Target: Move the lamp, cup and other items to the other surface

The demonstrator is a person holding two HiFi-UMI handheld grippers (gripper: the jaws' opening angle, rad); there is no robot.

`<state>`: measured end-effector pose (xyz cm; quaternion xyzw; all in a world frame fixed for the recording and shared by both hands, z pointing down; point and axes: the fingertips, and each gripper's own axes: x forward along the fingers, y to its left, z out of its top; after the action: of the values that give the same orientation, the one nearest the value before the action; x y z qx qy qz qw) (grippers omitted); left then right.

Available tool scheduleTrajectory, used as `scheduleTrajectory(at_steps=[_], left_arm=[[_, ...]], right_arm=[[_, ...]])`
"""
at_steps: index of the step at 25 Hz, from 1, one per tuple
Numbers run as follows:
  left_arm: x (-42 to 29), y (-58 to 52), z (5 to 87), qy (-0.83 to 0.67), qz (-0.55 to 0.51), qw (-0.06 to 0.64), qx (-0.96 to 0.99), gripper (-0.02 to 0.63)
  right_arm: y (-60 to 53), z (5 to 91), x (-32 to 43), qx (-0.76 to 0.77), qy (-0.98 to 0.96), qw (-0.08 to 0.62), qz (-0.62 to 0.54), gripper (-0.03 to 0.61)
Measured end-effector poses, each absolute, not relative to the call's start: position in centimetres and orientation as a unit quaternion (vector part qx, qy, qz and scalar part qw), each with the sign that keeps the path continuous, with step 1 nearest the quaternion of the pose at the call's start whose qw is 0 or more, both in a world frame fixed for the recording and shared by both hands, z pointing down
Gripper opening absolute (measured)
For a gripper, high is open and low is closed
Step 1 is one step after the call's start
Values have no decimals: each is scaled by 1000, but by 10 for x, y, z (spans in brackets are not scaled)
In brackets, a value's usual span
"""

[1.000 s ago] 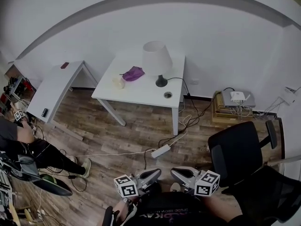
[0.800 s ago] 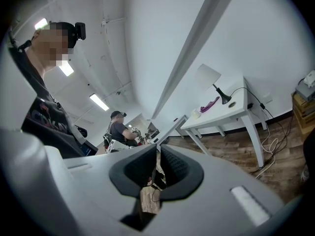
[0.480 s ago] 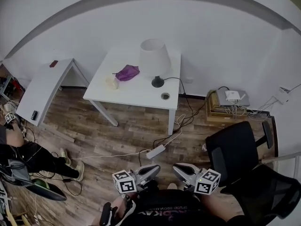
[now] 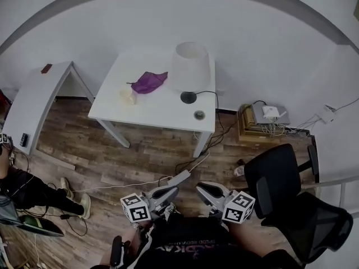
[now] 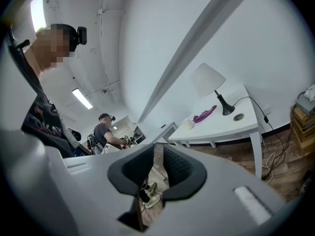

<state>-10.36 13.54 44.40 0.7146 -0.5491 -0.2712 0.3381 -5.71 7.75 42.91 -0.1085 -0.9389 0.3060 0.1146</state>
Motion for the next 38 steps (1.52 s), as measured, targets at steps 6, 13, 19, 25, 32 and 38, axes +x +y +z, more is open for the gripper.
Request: scheduleTrajectory(at_steps=[6, 13, 19, 25, 32, 38], left_arm=[[-148, 157, 450, -555, -286, 333, 706, -8], [-177, 185, 456, -582, -315, 324, 676, -8], [-203, 211, 456, -627, -338, 300, 635, -8], [-224, 228, 456, -683, -349, 278, 578, -8], [-236, 204, 450, -718, -353, 270, 536, -8], [-237, 186, 454, -743, -355, 276, 497, -8]], right_arm=[[88, 429, -106, -96, -950, 124, 270, 96], [62, 447, -136, -53, -957, 147, 244, 111], [-2, 471, -170, 8, -969, 178, 169, 141], [-77, 490, -231, 33, -977, 196, 78, 152], [-164, 520, -305, 58, -974, 215, 27, 150], [-219, 539, -360, 54, -973, 223, 23, 175]])
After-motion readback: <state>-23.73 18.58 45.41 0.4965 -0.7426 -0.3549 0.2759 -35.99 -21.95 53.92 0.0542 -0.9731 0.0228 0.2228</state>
